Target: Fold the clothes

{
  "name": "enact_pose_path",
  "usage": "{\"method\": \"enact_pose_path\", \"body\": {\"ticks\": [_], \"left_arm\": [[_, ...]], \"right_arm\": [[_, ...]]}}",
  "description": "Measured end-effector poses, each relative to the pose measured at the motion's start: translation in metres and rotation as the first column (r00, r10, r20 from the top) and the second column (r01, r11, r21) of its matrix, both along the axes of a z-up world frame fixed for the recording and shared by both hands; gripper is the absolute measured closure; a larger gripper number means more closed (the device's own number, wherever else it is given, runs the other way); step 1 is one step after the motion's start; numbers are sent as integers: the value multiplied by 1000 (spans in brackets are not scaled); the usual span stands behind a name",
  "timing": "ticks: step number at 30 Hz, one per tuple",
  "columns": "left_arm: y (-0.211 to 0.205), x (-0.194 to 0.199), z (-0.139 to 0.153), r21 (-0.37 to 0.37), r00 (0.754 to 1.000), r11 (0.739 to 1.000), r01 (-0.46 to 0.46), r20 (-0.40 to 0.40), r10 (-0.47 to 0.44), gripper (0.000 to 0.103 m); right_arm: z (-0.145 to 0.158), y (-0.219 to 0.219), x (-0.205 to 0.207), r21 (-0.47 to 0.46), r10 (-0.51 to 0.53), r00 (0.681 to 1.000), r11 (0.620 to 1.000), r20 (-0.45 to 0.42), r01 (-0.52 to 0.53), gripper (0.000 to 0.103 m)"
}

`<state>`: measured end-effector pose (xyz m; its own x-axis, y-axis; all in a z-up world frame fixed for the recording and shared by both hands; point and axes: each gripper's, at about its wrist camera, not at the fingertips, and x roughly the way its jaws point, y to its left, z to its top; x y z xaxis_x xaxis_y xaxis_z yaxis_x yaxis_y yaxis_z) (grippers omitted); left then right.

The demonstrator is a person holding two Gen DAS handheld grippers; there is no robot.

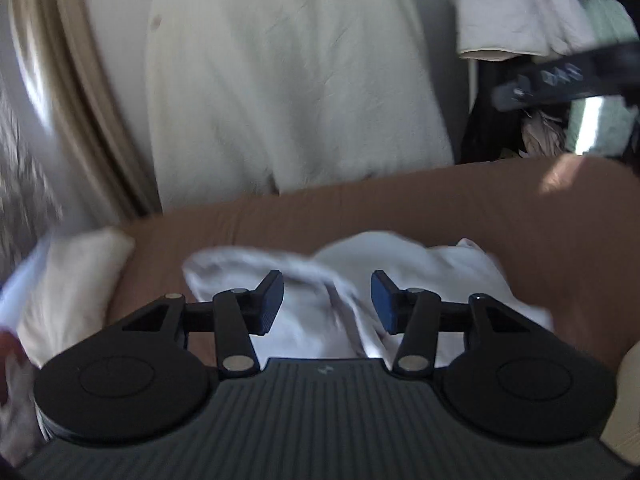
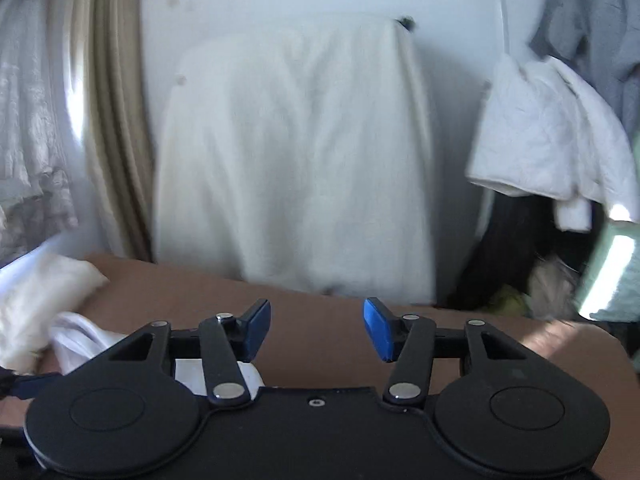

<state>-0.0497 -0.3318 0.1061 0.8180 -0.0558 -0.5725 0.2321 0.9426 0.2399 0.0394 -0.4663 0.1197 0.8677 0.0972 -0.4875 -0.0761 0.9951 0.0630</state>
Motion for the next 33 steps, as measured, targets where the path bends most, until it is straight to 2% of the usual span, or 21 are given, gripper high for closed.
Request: {"method": "enact_pose_path", "body": {"ticks": [3, 6, 11, 12, 13, 15, 16, 17, 23, 25, 26, 27, 29, 32, 33], "left_arm": [[-26, -16, -11, 135, 998, 990, 30, 51, -37, 55], [-23, -30, -11, 167, 998, 986, 7, 59, -17, 55], [-4, -23, 25, 63, 1000, 998, -12, 20, 11, 52], [4, -26, 27, 64, 1000, 998, 1, -3, 0, 52], [12, -29, 28, 64, 1000, 998, 13, -26, -11, 51], [27, -34, 31, 64, 997, 997, 38, -73, -33, 48], [35, -37, 33, 64, 994, 997, 51, -96, -44, 39], [43, -39, 35, 63, 991, 996, 63, -119, -55, 37], [91, -55, 44, 54, 960, 989, 135, -253, -118, 37], [113, -52, 47, 53, 962, 989, 137, -245, -120, 32], [123, -45, 45, 58, 954, 989, 138, -278, -117, 24], [130, -37, 39, 78, 939, 988, 135, -329, -102, 24], [146, -17, 24, 81, 926, 990, 112, -370, -75, 24], [161, 23, -4, 11, 919, 997, 82, -389, -71, 24], [163, 35, -13, -42, 918, 997, 68, -389, -79, 24]], "right_arm": [[-13, -9, -1, 134, 84, 996, 988, -37, -79, 44], [-23, -3, -4, 120, 168, 984, 980, -54, -161, 44], [-24, 9, -14, 19, 231, 962, 973, -145, -230, 44], [-22, 14, -17, -7, 234, 958, 971, -167, -238, 45], [-21, 21, -21, -43, 206, 960, 975, -189, -218, 45], [-19, 25, -27, -163, 72, 961, 980, -266, -118, 44], [-19, 30, -31, -199, 75, 953, 970, -294, -138, 47], [-18, 33, -39, -229, 92, 947, 959, -308, -168, 47], [5, 22, -106, -319, 172, 914, 899, -368, -298, 45], [14, 22, -114, -369, 258, 905, 848, -338, -380, 42], [15, 22, -111, -375, 284, 903, 837, -322, -398, 37], [13, 23, -104, -368, 304, 897, 833, -319, -413, 33], [-2, 32, -84, -316, 365, 866, 823, -343, -472, 33], [-39, 51, -54, -261, 442, 800, 783, -407, -565, 33], [-53, 58, -46, -251, 462, 774, 763, -432, -596, 33]]}}
